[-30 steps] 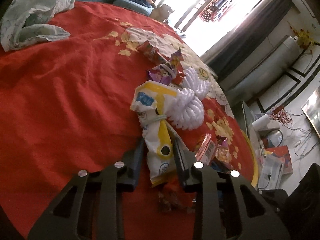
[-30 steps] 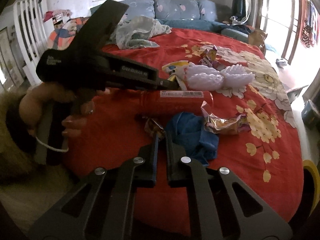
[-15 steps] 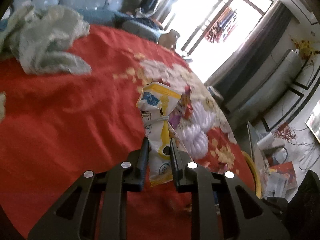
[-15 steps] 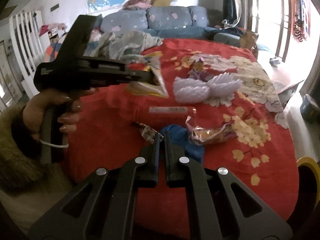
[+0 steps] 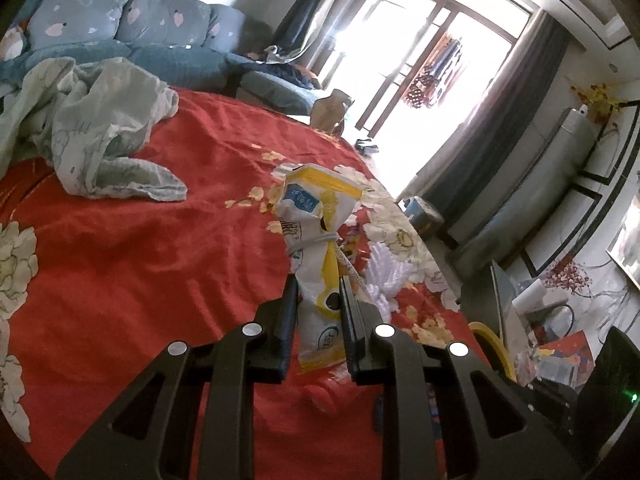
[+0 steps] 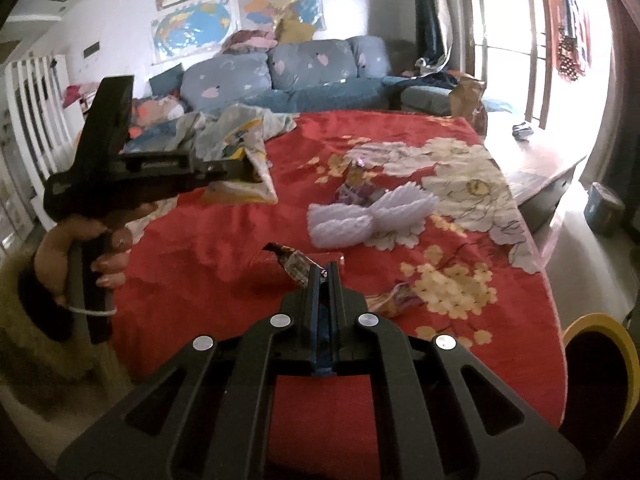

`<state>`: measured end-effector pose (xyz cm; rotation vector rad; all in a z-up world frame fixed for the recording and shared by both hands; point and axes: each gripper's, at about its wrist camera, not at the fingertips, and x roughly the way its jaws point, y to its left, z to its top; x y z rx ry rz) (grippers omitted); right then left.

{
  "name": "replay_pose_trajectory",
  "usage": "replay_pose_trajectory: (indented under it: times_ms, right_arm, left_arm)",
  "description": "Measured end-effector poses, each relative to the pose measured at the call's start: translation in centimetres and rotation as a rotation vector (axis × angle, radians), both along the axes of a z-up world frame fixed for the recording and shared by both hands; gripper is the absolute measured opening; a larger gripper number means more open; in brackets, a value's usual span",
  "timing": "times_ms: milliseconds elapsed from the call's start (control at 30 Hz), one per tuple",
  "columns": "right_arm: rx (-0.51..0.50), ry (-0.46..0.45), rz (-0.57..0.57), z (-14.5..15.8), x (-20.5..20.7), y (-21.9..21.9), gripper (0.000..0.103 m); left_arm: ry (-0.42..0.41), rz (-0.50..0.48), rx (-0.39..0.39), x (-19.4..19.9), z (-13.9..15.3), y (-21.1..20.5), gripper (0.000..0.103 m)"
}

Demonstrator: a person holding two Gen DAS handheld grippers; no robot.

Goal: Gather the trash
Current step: 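Grasp the yellow snack wrapper with the left gripper while the right gripper grasps a small wrapper, then carry the yellow wrapper with the left gripper while the right gripper carries its wrapper over the bin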

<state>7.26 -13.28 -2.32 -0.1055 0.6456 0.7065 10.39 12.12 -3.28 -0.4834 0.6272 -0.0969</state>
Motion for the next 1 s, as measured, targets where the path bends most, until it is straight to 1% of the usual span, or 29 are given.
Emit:
replay_pose_trajectory:
  times_ms: [433,1000]
  right_arm:
    - [0.053,-0.021,-0.09,1.4,1.3,-2.8,0.002]
    - [0.111,-0.034,-0.214,2.4,2.9,-7.2,0.001]
  left_arm:
    - [-0.024,-0.061,0.031,0.0,1.0,-2.6,0.02]
    - [-0.045,-0.168,0.076,1.0,1.7,-7.7,0.02]
